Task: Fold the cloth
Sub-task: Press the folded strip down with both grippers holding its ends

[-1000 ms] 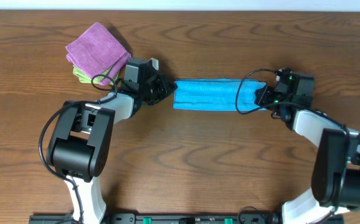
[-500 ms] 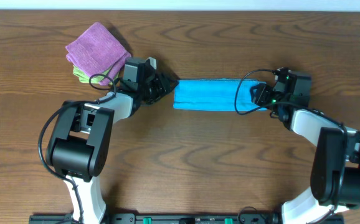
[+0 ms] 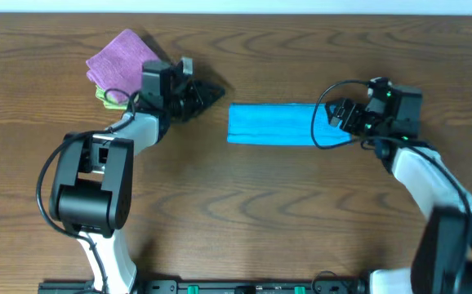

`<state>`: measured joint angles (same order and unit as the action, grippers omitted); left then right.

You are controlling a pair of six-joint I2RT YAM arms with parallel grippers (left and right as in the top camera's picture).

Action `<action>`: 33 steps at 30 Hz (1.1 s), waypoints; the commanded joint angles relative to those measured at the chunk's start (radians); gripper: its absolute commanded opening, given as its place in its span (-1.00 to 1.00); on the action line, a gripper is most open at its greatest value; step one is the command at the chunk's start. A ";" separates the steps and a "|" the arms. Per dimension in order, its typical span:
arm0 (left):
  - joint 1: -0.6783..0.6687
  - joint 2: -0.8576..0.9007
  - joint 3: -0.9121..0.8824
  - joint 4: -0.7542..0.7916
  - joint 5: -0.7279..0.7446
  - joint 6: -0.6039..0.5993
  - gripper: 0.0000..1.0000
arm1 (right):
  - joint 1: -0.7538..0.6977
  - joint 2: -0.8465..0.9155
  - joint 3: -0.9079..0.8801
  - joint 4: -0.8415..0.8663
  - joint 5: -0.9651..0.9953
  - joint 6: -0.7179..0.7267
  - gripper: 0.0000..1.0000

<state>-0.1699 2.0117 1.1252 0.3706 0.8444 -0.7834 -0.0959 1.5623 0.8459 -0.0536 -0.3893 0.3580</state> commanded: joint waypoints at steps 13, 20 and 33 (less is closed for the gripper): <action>-0.224 -0.037 0.065 -0.222 -0.224 0.182 -0.88 | -0.144 -0.136 -0.030 -0.242 -0.085 0.120 0.99; -0.245 -0.037 0.065 -0.312 -0.387 0.271 -0.88 | -0.158 -0.086 -0.064 -0.210 -0.115 0.119 0.98; -0.259 -0.037 0.065 -0.322 -0.471 0.290 -0.88 | -0.088 0.126 -0.064 0.167 -0.286 0.217 0.82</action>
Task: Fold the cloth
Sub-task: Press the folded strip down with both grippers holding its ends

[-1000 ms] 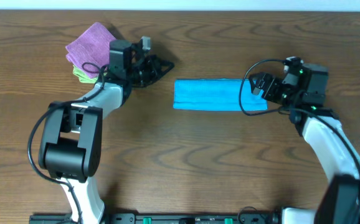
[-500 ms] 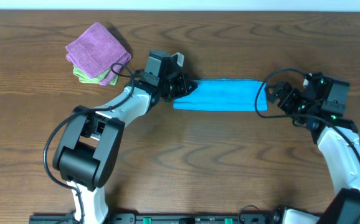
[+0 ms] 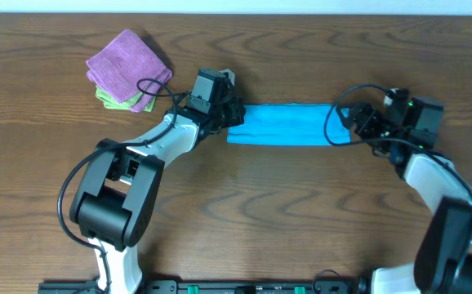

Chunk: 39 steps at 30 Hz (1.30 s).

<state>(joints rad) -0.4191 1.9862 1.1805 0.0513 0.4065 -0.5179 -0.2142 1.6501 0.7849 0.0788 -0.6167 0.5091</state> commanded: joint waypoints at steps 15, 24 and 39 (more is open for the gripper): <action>-0.020 0.037 0.010 -0.002 -0.100 0.023 -0.89 | 0.124 0.151 -0.003 0.209 -0.048 0.149 0.75; -0.020 0.038 0.010 -0.006 -0.103 0.024 -0.88 | 0.124 0.151 -0.003 0.164 0.011 0.130 0.71; -0.020 0.047 0.010 -0.028 -0.103 0.025 -0.88 | 0.124 0.151 -0.003 0.080 0.087 0.034 0.67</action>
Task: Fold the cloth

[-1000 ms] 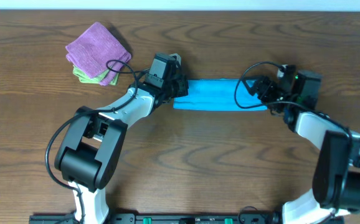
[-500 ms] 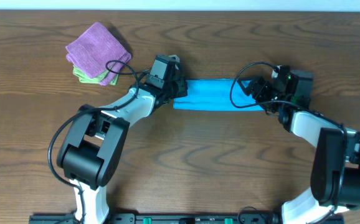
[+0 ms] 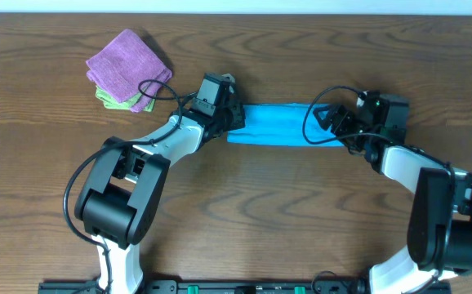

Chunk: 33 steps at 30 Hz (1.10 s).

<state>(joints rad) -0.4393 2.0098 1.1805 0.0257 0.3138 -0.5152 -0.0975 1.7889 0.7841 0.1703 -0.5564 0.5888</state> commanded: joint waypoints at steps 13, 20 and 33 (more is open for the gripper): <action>0.000 0.024 0.010 -0.008 0.028 0.022 -0.88 | 0.005 -0.030 0.008 0.226 -0.185 0.047 0.69; -0.001 0.024 0.010 -0.051 0.028 0.031 -0.88 | -0.019 -0.126 0.008 0.163 -0.185 0.054 0.71; -0.020 0.047 0.010 -0.060 0.019 0.037 -0.88 | -0.079 -0.177 0.008 -0.321 -0.125 -0.078 0.87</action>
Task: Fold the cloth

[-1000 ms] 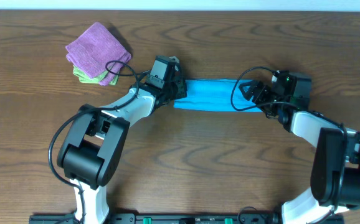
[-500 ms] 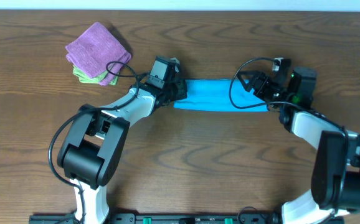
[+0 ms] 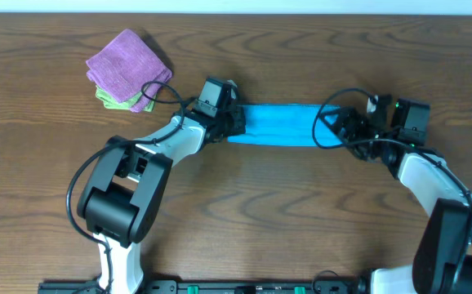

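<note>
The blue cloth [image 3: 281, 124] lies as a long narrow strip across the middle of the table in the overhead view. My left gripper [image 3: 234, 122] sits on its left end, with its dark fingers over the cloth's edge. At the right end is my right gripper [image 3: 344, 128], its fingers covering that end of the strip. From above, neither pair of jaws shows whether it is open or shut on the cloth.
A folded purple cloth [image 3: 126, 61] lies on a green one [image 3: 108, 98] at the back left, close behind the left arm. Cables loop over both wrists. The table's far edge runs along the top of the view.
My right gripper has moved a little to the right along the strip's right end. The left gripper remains at the left end. The cloth lies much as before.
My left gripper was first beside the purple and green pile, clear of the blue strip, with the right gripper at the strip's right end. Then the left gripper was at the strip's left end. The right gripper has since shifted right, left, and right again.
</note>
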`<state>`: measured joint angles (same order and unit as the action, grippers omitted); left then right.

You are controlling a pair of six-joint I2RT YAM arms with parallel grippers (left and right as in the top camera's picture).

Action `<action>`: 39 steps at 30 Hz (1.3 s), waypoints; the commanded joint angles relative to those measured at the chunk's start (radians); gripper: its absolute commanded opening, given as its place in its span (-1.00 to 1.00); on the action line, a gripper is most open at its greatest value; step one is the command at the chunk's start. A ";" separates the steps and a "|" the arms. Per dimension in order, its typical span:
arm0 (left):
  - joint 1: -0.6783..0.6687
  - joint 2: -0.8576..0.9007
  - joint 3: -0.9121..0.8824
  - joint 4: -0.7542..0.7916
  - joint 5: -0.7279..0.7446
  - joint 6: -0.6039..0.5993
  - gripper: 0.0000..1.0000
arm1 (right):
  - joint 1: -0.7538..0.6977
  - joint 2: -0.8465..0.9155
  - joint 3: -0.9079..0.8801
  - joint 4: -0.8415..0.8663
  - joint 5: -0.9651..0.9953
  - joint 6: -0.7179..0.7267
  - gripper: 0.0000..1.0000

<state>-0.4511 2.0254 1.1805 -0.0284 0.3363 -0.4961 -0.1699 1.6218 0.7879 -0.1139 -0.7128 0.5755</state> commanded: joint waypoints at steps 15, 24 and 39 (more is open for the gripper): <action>-0.008 0.046 0.010 -0.014 -0.005 0.018 -0.88 | -0.006 -0.010 0.003 -0.228 0.237 -0.138 0.96; -0.008 0.046 0.010 -0.016 -0.003 0.017 -0.88 | -0.006 0.005 0.002 -0.193 0.298 -0.146 0.94; -0.008 0.046 0.010 -0.024 -0.002 0.017 -0.88 | 0.046 0.182 0.002 0.026 0.294 -0.124 0.83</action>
<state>-0.4576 2.0422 1.1809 -0.0296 0.3370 -0.4961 -0.1455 1.7355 0.8059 -0.0879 -0.4377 0.4465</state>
